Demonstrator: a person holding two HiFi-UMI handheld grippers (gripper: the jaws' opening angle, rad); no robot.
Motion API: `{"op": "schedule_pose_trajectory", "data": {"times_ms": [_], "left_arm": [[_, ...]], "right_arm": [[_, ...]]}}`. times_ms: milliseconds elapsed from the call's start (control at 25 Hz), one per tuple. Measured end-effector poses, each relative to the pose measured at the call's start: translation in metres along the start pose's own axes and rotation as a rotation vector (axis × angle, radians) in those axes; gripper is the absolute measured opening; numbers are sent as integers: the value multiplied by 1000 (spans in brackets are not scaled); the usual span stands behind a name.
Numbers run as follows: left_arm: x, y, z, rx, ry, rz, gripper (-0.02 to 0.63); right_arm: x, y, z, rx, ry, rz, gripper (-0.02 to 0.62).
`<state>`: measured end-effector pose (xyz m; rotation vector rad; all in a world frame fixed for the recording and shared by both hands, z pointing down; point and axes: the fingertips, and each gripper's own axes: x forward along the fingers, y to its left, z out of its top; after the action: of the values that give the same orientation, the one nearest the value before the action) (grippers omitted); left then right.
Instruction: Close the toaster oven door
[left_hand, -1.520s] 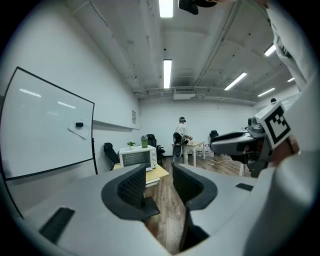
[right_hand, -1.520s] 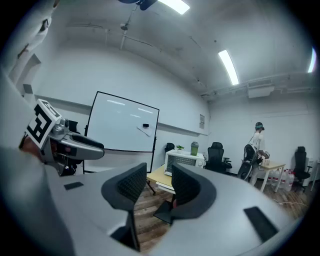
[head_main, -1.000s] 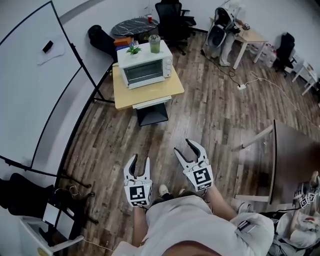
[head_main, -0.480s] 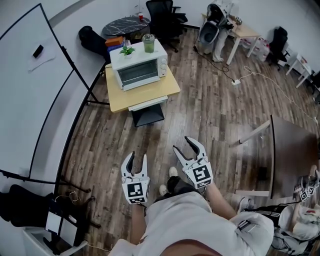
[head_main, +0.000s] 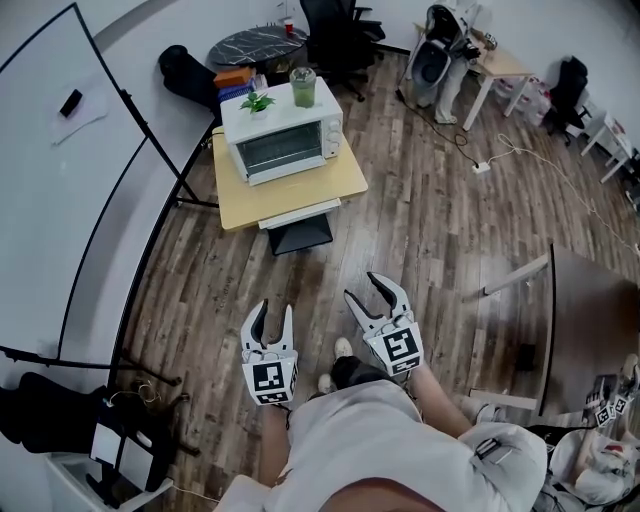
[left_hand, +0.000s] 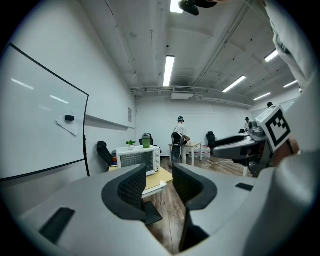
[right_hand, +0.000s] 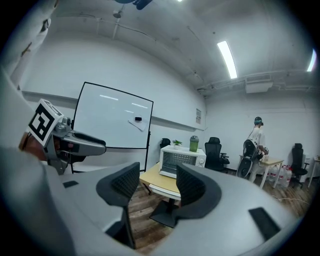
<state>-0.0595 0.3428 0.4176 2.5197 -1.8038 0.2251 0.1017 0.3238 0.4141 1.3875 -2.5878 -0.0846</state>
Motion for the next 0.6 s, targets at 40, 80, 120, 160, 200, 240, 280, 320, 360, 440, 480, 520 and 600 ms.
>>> {"op": "schedule_pose_trajectory", "data": {"times_ms": [40,80,120,160,200,240,280,320,360,440,480,520,600], "left_arm": [[6,2,0,-1,2,2,160],[12,3,1,-3,3,5,160],[18,4,1,-4,4,8,160],[23,4,2,-4,5,10,160],[29,5,3,-4,5,12,160],[35,6,3,-4,6,13,160],[41,6,4,-3,6,15,160],[46,7,5,-3,7,18,160],[52,8,5,-3,8,21,160],[61,9,8,-2,8,29,160],[66,10,9,0,8,33,160],[71,10,11,2,8,38,160],[80,10,14,6,9,48,160]], "right_arm": [[5,-5,0,1,1,3,232],[10,-9,-1,2,2,7,232],[15,-13,-1,2,2,10,232],[20,-17,-1,3,1,14,230],[24,-21,-1,2,0,18,230],[29,-25,-1,1,-1,22,230],[34,-29,-1,0,-2,24,229],[38,-33,-1,1,-3,26,230],[43,-37,-1,2,-2,29,229],[50,-45,-3,5,0,35,227],[54,-49,-3,6,-1,37,227],[56,-53,-3,8,-3,41,227],[62,-62,-2,12,-8,50,225]]}}
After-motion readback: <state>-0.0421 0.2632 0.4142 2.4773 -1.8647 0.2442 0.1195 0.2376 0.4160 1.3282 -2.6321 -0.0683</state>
